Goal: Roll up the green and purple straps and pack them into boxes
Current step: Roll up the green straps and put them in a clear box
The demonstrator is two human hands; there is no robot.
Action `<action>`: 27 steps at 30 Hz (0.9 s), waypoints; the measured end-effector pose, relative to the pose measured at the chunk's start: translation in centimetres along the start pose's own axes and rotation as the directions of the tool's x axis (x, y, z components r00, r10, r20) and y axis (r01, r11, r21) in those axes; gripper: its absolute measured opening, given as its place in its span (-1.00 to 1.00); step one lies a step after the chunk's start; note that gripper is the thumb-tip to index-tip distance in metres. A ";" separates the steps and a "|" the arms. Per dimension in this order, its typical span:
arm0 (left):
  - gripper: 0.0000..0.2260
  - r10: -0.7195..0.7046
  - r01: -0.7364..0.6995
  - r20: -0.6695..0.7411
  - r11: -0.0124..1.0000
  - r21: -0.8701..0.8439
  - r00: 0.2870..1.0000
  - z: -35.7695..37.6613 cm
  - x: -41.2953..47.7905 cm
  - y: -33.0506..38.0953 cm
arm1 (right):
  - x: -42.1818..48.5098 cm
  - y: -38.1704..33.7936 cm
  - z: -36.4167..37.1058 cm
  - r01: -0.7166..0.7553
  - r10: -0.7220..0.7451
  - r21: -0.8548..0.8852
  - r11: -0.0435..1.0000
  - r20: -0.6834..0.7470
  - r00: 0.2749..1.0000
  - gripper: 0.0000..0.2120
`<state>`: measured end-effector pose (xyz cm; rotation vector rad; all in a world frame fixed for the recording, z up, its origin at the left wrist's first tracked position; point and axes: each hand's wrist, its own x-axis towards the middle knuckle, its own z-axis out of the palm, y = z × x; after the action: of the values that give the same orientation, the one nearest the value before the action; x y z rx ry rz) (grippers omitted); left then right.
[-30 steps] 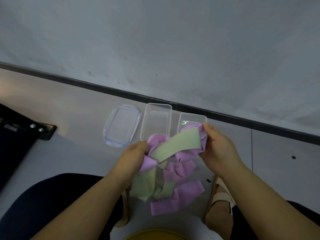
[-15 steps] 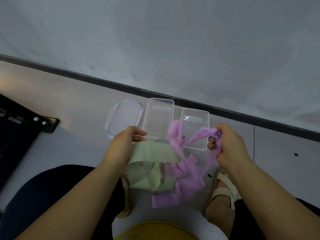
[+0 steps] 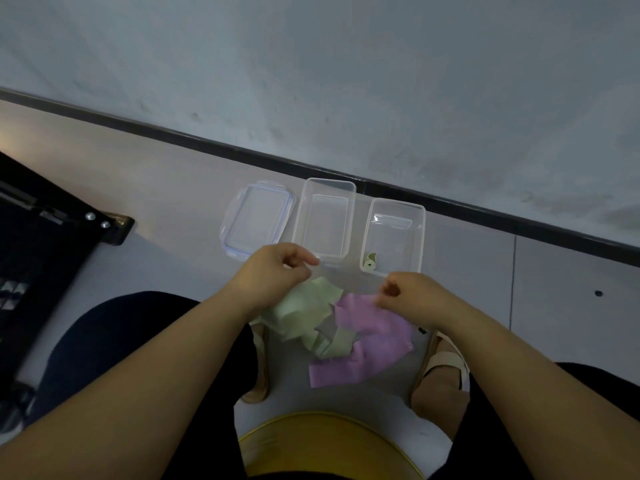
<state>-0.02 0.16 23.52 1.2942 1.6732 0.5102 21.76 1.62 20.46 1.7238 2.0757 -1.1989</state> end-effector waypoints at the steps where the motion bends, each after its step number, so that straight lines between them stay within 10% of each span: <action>1: -0.82 0.005 -0.005 0.004 0.999 -0.048 1.000 -0.1 -0.3 0.6 | 0.0 0.1 0.2 0.002 0.000 -0.056 0.998 0.046 0.999 -0.74; 8: -0.81 0.066 -0.010 0.137 0.928 -0.373 0.988 -0.6 -2.1 6.7 | -2.6 -2.4 -1.5 0.303 -0.310 0.447 0.842 -0.059 0.949 -0.22; 18: -0.82 0.280 -0.203 0.313 0.945 -0.258 0.907 -4.5 -5.4 14.6 | -10.1 -5.5 -7.9 0.475 -0.403 0.734 0.485 -0.294 0.867 -0.78; 27: -0.77 0.278 -0.213 0.497 0.960 -0.183 0.822 -6.9 -10.0 14.0 | -17.2 -8.4 -11.8 0.493 -0.387 0.866 0.079 -0.429 0.816 -0.74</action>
<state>1.60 -2.49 41.75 1.4145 1.0163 0.3593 23.55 -3.08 42.38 1.3096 2.0038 -3.2605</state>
